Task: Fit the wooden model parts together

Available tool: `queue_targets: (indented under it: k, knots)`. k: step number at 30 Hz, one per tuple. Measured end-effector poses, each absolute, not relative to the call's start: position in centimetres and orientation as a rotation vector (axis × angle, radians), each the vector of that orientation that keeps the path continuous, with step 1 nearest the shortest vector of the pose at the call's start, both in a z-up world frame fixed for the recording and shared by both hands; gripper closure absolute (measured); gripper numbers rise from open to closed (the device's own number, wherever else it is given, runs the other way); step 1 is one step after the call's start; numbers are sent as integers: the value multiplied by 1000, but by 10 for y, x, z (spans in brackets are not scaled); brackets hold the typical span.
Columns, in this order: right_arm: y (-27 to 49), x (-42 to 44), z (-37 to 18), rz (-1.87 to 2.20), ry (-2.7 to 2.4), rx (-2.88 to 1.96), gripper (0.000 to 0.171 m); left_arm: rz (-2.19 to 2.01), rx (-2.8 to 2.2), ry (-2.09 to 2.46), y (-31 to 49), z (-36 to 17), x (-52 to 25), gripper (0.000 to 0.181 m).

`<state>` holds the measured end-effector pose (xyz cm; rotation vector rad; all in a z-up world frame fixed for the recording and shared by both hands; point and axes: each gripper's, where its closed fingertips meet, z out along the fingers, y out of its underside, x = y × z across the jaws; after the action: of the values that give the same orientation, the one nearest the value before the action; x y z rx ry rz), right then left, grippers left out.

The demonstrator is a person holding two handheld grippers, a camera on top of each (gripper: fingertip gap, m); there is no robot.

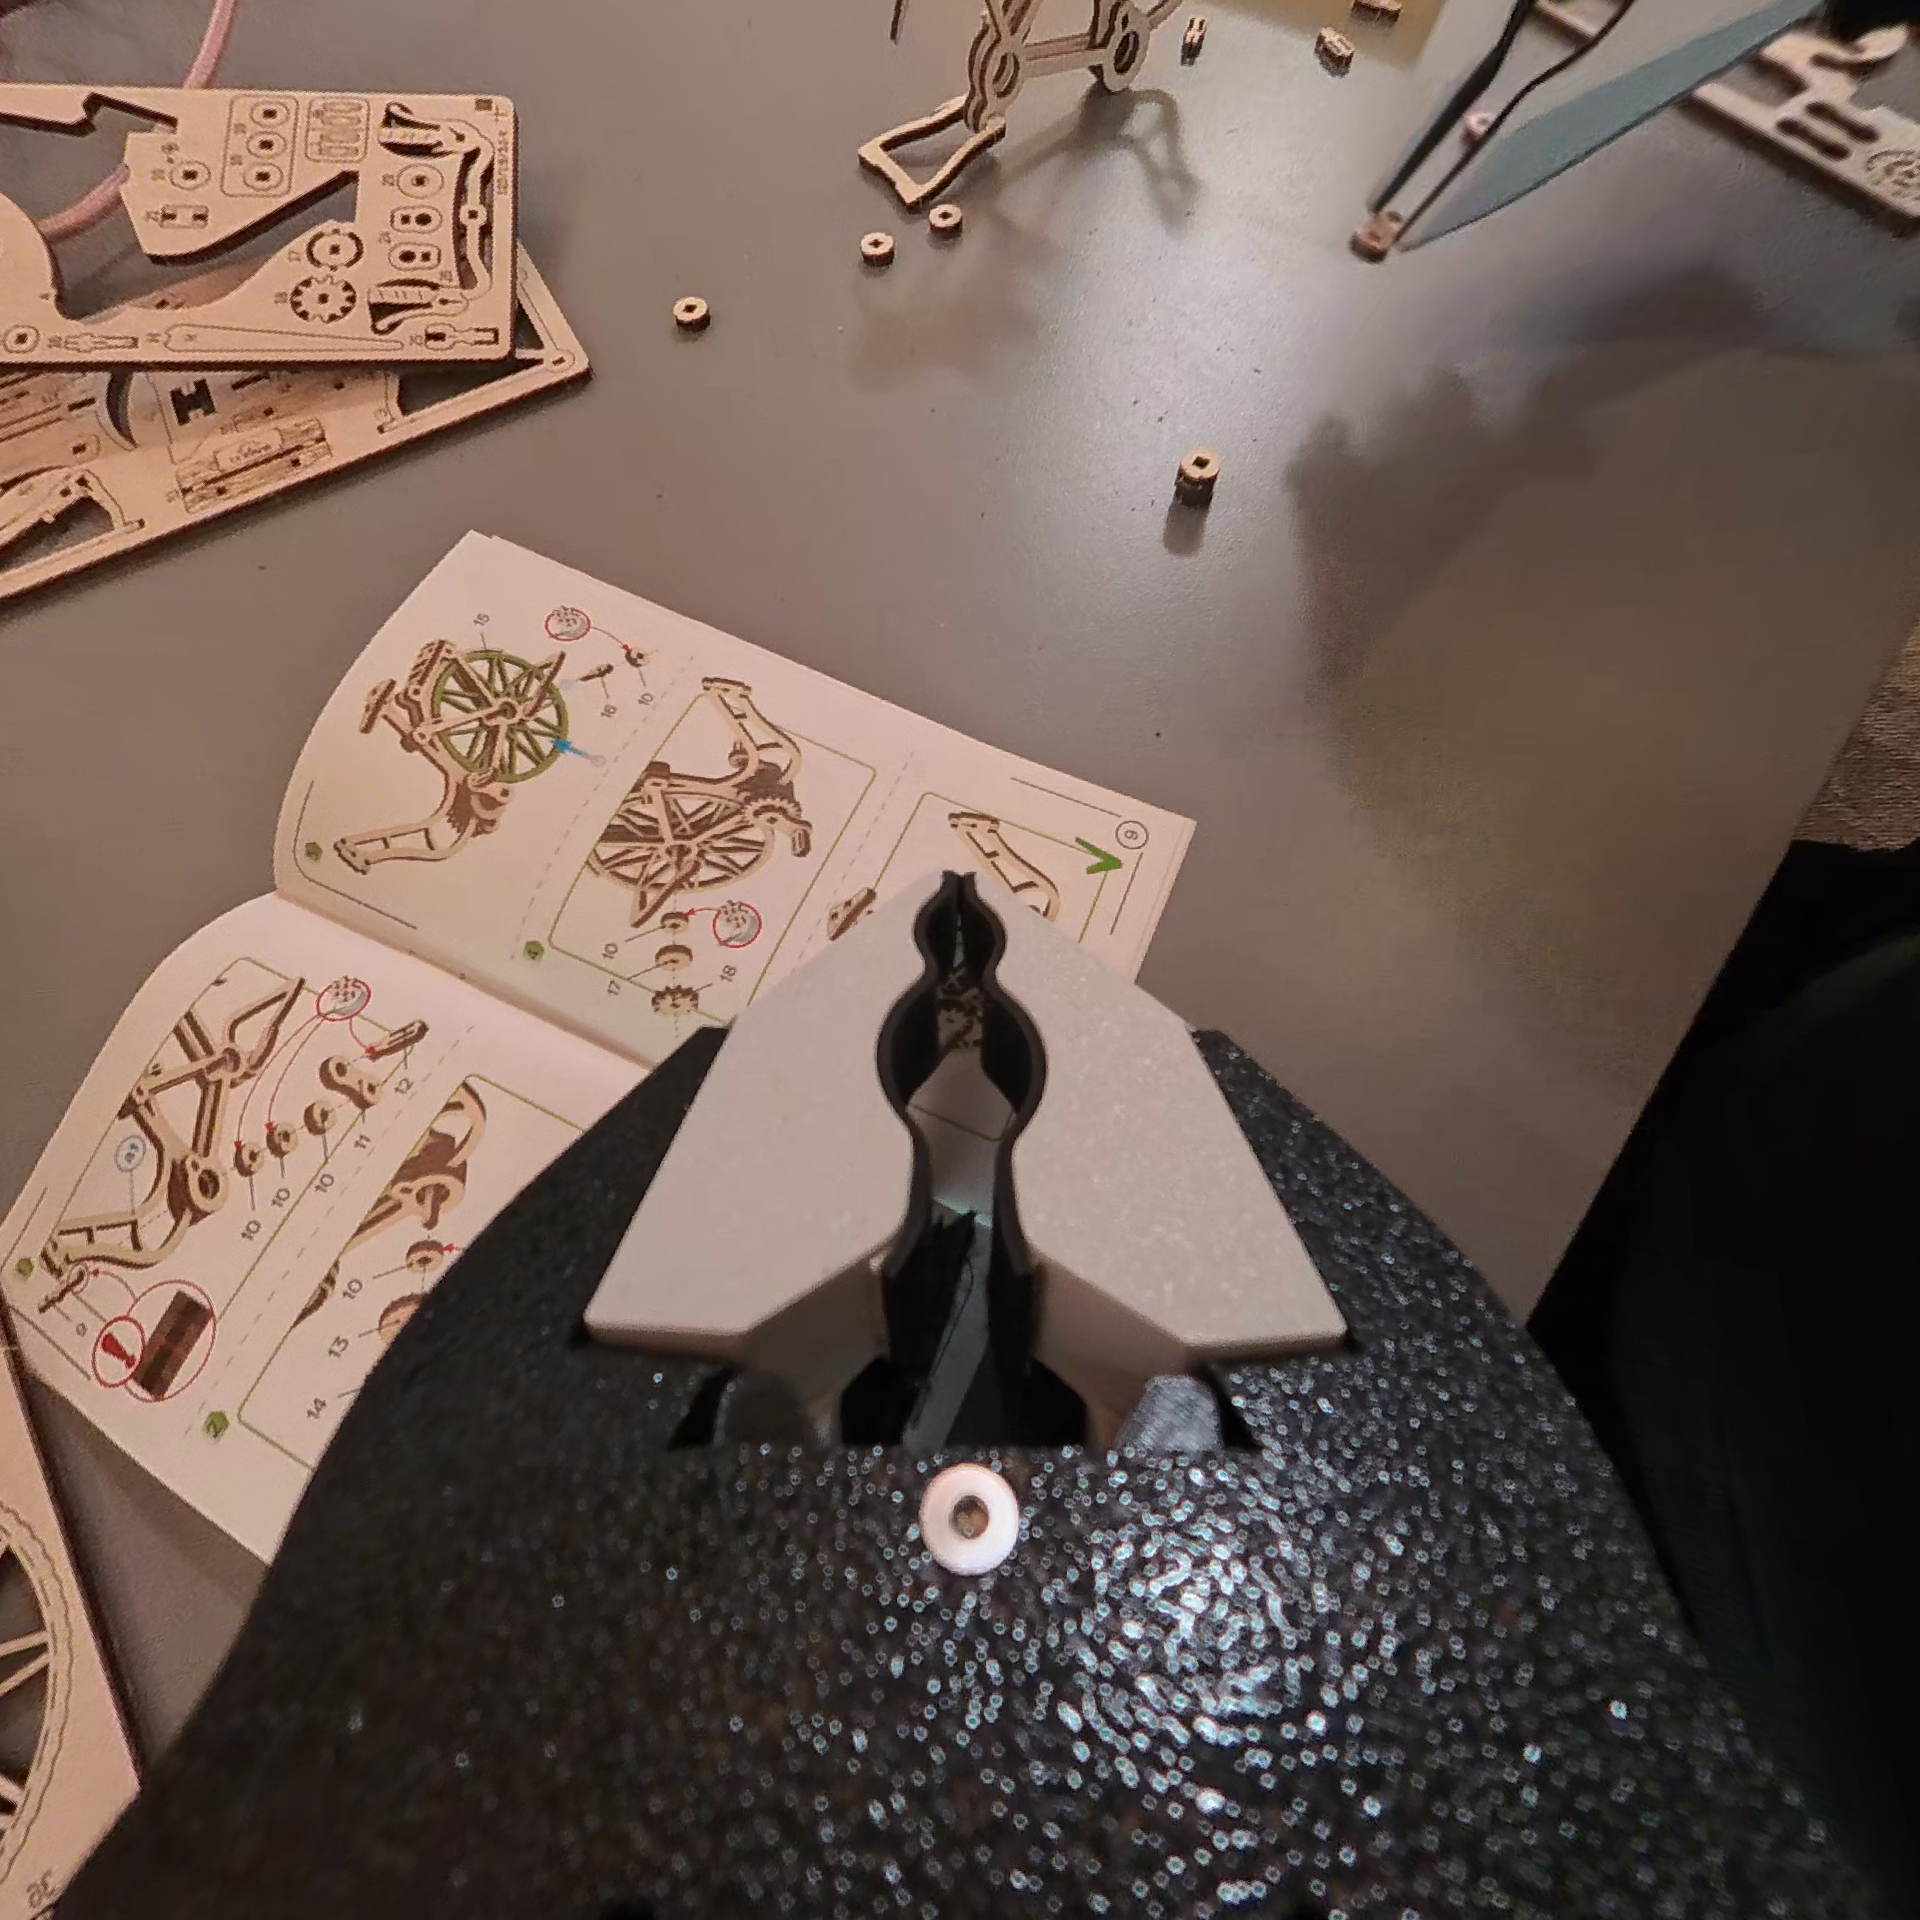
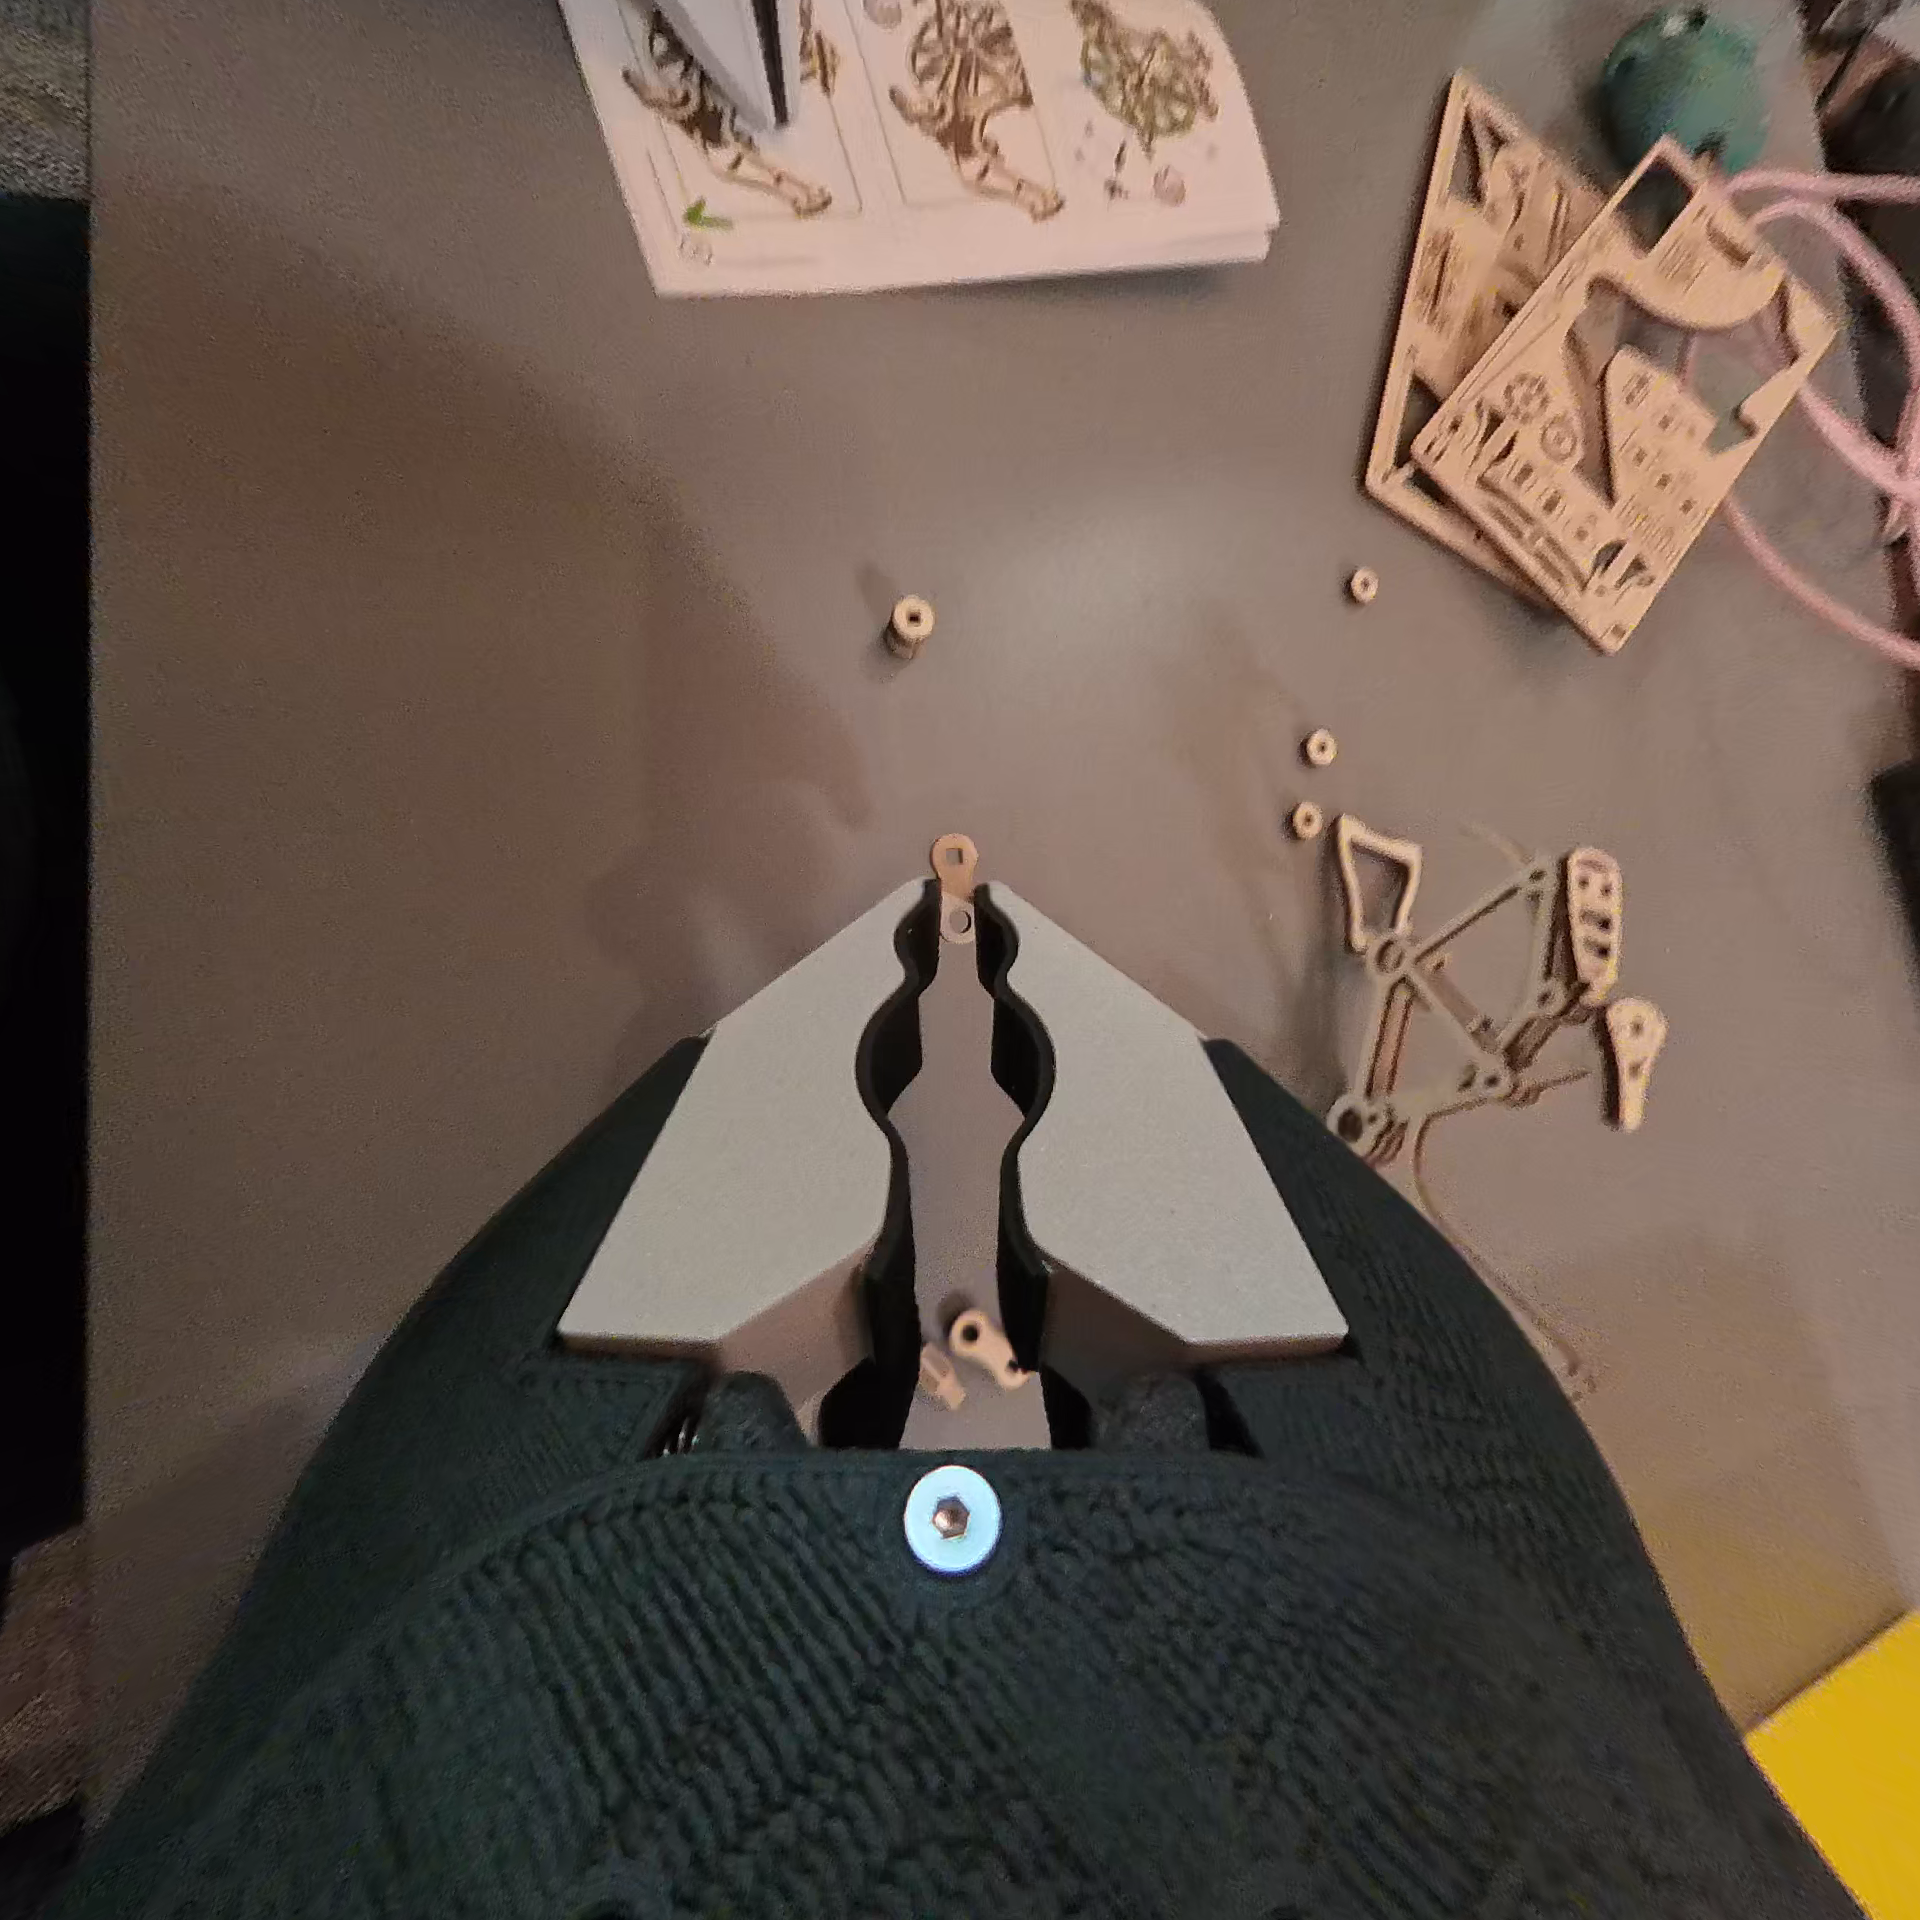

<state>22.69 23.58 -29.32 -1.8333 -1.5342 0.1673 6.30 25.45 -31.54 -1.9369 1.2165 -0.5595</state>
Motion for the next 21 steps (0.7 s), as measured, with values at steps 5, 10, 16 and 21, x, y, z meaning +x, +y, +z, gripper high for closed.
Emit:
queue_targets:
  k: [5,10,16,21]
  knots:
    - [248,200,-275,165,-1526,-1714,166,-553,-1932,1218,255,-315,63,181]
    - [253,184,-270,208,-1503,-1646,166,-564,-1940,1215,255,-316,63,181]
    - [256,177,-273,223,-1512,-1612,166,-520,-1907,1228,254,-314,63,181]
    - [257,177,-271,221,-1538,-1587,166,-552,-1886,1270,248,-314,66,171]
